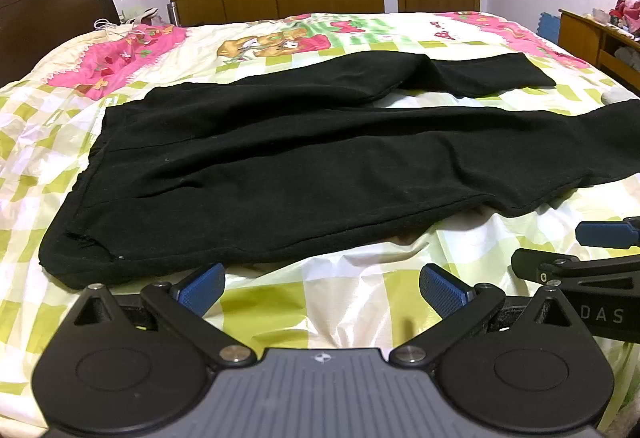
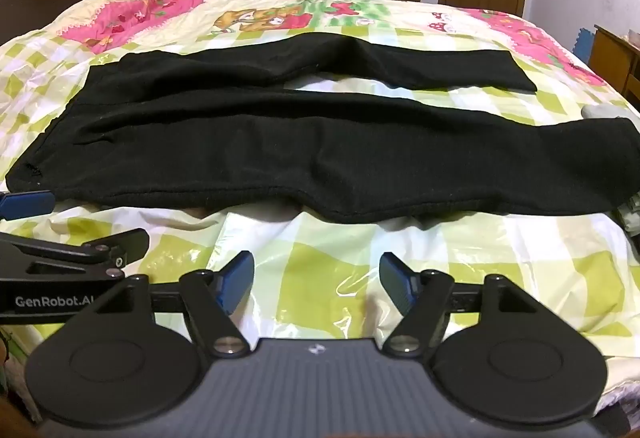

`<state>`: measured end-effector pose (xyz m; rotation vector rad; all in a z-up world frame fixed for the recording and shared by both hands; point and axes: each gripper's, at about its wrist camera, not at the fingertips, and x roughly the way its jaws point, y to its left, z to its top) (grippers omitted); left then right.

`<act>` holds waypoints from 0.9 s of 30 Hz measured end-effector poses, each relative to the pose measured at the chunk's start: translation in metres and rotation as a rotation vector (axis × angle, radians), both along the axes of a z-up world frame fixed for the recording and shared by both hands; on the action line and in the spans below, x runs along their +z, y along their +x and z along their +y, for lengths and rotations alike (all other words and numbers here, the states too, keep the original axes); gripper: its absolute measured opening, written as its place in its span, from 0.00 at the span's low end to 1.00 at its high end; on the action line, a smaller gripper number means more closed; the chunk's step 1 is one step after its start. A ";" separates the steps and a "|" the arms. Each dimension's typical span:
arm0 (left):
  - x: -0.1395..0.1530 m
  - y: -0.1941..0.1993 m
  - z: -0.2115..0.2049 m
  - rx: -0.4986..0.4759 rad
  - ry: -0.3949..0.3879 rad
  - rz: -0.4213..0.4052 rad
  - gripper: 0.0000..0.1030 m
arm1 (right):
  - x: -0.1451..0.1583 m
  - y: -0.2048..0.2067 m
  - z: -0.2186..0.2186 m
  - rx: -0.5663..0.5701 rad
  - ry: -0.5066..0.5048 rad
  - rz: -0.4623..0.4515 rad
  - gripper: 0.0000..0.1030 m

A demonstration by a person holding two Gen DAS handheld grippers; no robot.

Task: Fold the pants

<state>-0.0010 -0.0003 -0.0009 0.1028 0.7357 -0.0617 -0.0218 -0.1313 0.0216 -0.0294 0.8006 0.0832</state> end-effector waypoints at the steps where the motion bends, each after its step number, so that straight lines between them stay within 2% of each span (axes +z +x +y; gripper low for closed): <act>1: 0.000 0.000 0.000 0.000 0.000 0.000 1.00 | 0.000 0.000 0.000 0.001 -0.001 0.000 0.68; 27: -0.001 -0.001 -0.006 -0.013 -0.001 -0.005 1.00 | -0.002 0.000 0.001 0.007 0.000 0.008 0.63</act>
